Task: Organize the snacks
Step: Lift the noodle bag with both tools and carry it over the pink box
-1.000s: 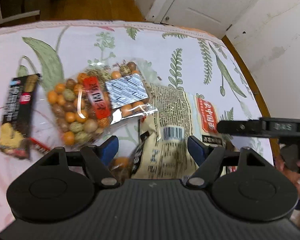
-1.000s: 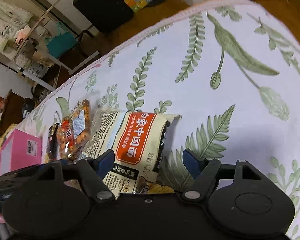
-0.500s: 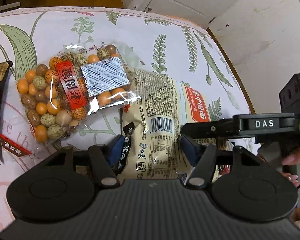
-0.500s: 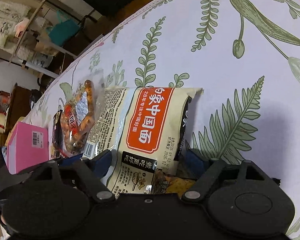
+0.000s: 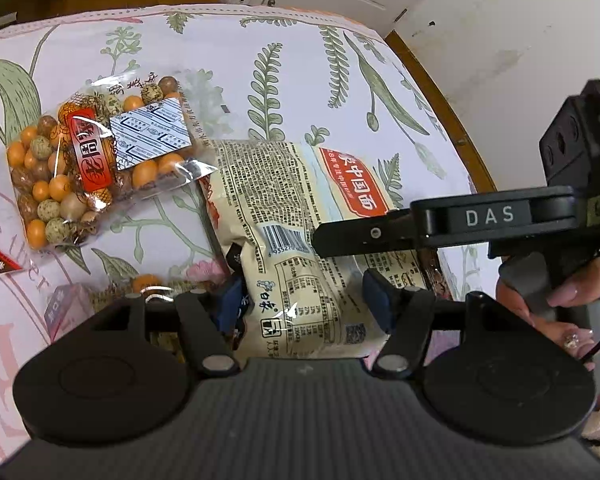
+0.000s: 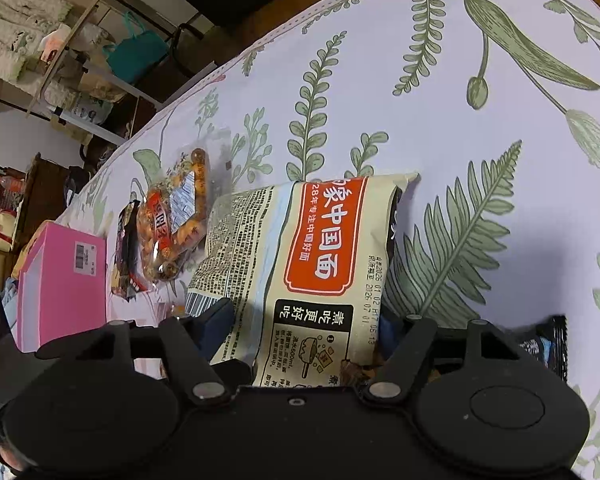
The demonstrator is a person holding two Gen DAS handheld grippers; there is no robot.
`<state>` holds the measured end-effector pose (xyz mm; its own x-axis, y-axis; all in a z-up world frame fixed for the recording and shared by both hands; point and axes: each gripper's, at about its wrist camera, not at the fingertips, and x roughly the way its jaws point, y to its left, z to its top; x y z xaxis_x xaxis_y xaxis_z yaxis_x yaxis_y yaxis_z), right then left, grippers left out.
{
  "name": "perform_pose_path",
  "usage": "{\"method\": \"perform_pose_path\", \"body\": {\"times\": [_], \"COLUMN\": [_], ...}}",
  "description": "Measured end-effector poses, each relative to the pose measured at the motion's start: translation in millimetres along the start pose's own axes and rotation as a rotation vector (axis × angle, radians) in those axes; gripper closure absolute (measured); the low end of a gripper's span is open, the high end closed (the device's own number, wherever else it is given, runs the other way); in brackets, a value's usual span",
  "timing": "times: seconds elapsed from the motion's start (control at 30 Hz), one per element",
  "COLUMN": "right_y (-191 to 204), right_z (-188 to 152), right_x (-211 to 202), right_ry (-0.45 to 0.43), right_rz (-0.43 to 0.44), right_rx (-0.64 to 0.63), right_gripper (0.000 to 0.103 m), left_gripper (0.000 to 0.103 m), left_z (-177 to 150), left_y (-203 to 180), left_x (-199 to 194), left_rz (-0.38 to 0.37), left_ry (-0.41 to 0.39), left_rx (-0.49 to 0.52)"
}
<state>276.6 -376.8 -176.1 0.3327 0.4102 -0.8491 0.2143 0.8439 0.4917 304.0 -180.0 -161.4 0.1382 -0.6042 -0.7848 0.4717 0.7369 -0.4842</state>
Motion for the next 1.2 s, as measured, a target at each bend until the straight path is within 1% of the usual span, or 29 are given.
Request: {"method": "perform_pose_path", "body": {"times": [0.17,0.4,0.63,0.73,0.87,1.0,1.2], "right_y": [-1,11,35,43,57,72,112], "right_z": [-10,-27,-41,-50,-68,-87,-124], "right_x": [-8,-19,-24,-26,-25,-25,-32], "right_ry": [0.004,0.025,0.041,0.043,0.051,0.071,0.09], "right_rz": [0.005,0.013,0.041,0.051,0.046,0.041,0.008], "right_rx": [0.006,-0.021,-0.095,-0.12,-0.177,-0.22,-0.332], "right_gripper": [0.028,0.028,0.028,0.028,0.027,0.027,0.028], "left_gripper": [0.041,0.041,0.041,0.041,0.041,0.041,0.041], "left_z": [-10,-24,-46,-53,-66,-87,-117], "left_y": [-9,-17,-20,-21,-20,-20,-19], "left_x": [-10,-29,-59,-70,-80,-93,-121], "left_rz": [0.004,-0.006,0.036,0.055,0.065,0.076,0.087], "left_ry": [0.006,0.029,-0.007,-0.005,0.017,0.022,0.043], "left_rx": [0.019,0.021,0.023,0.026,0.001,-0.004,-0.012]}}
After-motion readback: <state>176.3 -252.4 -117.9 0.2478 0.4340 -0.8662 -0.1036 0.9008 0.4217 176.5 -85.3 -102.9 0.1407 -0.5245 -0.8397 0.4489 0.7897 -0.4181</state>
